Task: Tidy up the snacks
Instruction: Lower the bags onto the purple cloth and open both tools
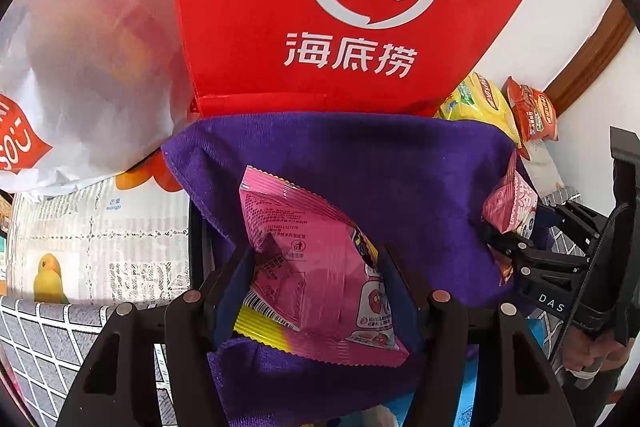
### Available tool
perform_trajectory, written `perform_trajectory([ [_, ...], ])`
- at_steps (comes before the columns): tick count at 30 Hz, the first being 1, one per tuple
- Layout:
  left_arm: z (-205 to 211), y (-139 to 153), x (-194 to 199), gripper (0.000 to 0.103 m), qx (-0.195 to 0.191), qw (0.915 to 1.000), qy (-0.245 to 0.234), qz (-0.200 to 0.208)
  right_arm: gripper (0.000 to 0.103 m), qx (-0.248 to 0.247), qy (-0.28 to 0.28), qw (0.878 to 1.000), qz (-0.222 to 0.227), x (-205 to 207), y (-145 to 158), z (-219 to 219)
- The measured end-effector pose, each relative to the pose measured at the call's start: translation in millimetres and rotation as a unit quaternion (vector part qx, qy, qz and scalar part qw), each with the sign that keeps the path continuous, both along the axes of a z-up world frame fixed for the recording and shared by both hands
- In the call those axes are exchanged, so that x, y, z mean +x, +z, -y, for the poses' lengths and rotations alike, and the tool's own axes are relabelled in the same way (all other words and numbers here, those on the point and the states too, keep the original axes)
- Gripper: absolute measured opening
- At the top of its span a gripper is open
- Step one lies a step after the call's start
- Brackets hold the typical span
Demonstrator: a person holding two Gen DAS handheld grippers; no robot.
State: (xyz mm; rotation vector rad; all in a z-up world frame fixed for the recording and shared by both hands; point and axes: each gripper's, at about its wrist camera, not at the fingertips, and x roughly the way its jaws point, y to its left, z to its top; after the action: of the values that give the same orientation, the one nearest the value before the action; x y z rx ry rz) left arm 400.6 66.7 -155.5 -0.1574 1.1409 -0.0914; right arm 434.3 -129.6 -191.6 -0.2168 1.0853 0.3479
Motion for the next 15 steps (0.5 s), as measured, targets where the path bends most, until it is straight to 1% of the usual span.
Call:
perform_trajectory([
  [3,-0.7,-2.2,1.2,0.062,-0.006,1.0,0.0,-0.004,0.058,-0.005,-0.002,1.0,-0.005,1.4,-3.6,-0.9],
  [6,-2.3,-2.8,0.9,0.062,-0.007,1.0,0.0,-0.004,0.062,-0.005,-0.003,1.0,-0.006,2.3,-5.6,-1.3],
  [9,-2.3,-4.1,1.2,0.062,-0.009,0.9999,-0.002,-0.005,0.068,-0.01,-0.002,1.0,-0.003,1.8,-5.0,-1.6],
  [11,-2.3,-4.5,1.3,0.062,-0.011,0.9999,-0.003,-0.005,0.077,-0.011,-0.002,1.0,0.001,0.9,-3.6,-1.6],
  [14,-0.4,-4.6,1.8,0.063,-0.015,0.9998,-0.008,-0.006,0.084,-0.01,0.001,1.0,0.006,-2.3,0.9,-2.3],
  [15,-0.1,-4.8,1.6,0.063,-0.016,0.9998,-0.01,-0.006,0.084,-0.01,0.001,1.0,0.008,-3.2,2.2,-2.4],
])
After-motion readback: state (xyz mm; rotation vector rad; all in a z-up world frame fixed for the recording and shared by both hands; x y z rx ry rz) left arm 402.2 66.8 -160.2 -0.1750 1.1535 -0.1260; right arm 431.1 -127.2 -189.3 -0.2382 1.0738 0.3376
